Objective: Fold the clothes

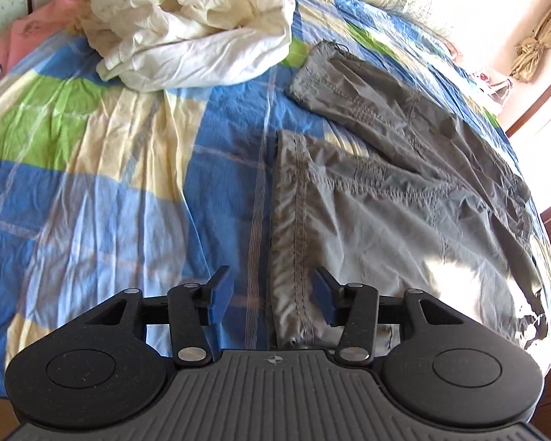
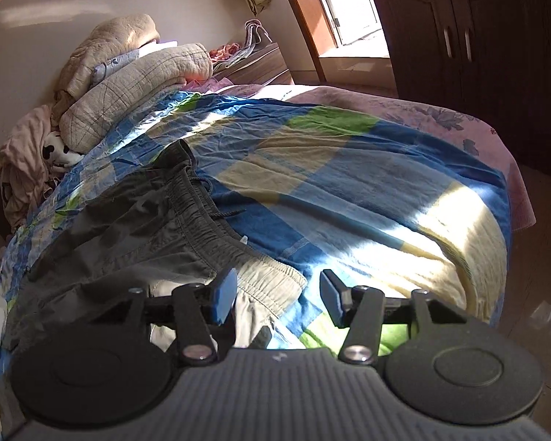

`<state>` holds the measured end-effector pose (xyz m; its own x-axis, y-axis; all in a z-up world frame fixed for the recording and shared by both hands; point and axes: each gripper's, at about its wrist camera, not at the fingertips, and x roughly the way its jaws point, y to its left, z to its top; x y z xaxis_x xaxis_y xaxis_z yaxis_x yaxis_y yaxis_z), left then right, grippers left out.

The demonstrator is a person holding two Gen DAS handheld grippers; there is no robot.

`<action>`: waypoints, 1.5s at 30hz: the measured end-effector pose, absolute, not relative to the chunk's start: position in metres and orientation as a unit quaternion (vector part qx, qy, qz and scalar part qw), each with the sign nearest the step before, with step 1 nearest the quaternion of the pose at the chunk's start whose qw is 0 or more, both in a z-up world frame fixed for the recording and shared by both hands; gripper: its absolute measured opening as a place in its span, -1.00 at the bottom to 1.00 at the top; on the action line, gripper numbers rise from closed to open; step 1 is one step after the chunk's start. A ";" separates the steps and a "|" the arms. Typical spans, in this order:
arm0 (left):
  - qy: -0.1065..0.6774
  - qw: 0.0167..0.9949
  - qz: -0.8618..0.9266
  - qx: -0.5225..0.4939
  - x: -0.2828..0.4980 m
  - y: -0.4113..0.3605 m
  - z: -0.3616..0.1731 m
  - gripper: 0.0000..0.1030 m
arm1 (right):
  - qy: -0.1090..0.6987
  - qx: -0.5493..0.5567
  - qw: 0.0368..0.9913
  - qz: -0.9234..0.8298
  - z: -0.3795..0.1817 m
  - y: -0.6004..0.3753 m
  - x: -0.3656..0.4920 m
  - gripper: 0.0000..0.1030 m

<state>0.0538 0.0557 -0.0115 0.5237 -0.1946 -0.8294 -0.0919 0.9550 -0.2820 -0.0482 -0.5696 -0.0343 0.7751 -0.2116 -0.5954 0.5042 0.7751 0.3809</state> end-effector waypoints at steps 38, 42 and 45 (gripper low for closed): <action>0.478 0.841 -0.041 -0.250 0.439 -0.081 -0.092 0.36 | 0.323 0.170 0.914 -0.175 -0.080 -0.599 0.321 -0.65; 0.471 0.849 -0.035 -0.235 0.446 -0.081 -0.098 0.35 | 0.314 0.175 0.912 -0.198 -0.083 -0.603 0.331 -0.69; 0.470 0.851 -0.029 -0.232 0.452 -0.077 -0.105 0.29 | 0.322 0.181 0.902 -0.225 -0.096 -0.611 0.335 -0.80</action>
